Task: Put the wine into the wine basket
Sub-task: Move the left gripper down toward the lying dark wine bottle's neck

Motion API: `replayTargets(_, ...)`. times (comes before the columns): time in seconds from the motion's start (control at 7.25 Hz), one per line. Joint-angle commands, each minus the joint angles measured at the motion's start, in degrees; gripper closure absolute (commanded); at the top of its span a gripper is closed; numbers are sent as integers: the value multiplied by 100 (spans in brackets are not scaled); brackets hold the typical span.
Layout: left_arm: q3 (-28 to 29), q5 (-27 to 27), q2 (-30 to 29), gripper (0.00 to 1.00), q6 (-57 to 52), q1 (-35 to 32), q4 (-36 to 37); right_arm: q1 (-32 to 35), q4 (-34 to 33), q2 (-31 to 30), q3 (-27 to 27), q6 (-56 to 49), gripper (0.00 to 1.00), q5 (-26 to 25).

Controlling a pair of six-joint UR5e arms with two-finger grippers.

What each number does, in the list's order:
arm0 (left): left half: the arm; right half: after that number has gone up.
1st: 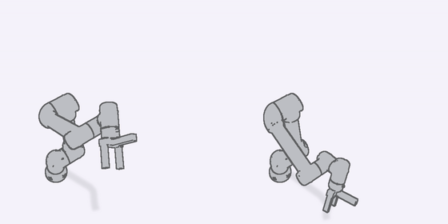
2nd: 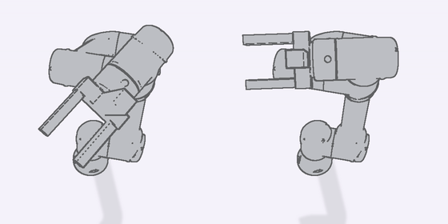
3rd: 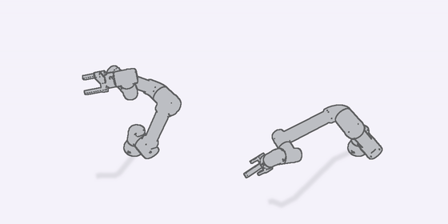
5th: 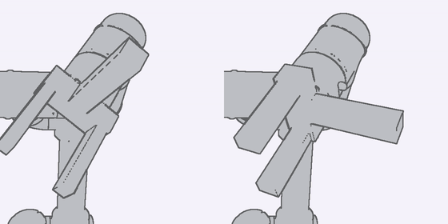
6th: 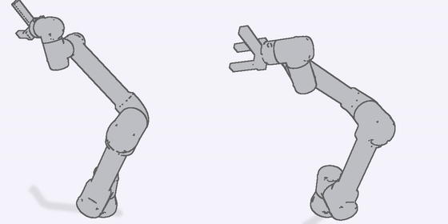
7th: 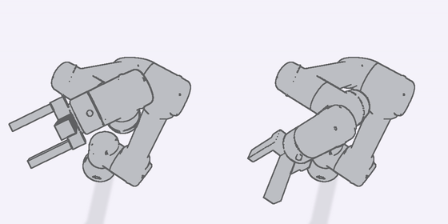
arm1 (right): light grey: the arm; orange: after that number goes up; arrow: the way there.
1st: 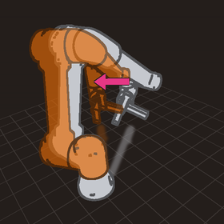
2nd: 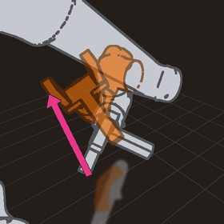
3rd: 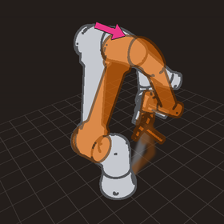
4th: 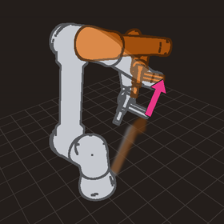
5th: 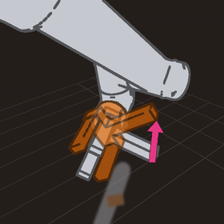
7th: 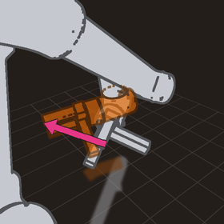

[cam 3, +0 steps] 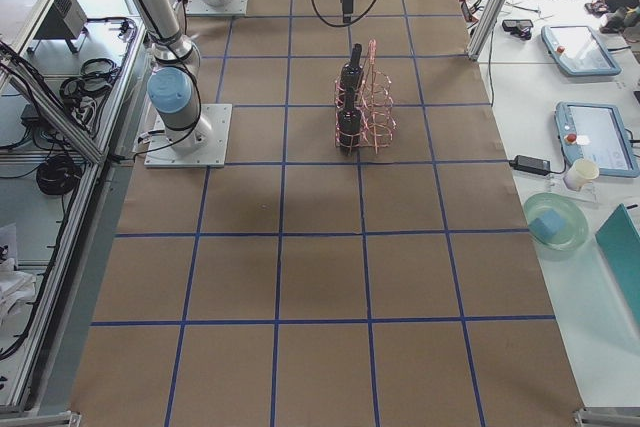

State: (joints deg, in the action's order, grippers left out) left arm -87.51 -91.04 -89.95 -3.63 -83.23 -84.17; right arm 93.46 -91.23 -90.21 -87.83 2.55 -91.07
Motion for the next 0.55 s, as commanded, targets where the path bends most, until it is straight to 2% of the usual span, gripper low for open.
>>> replayTargets(0.0,93,33,-267,0,-1065,1120,67,15,0,-172,2,193,0,-33)
replayTargets(0.14,320,34,-494,0,-1626,1403,68,23,0,-173,2,194,0,-42)
replayTargets(0.41,716,51,-952,0,-2070,1974,181,15,-18,-164,2,150,0,-60)
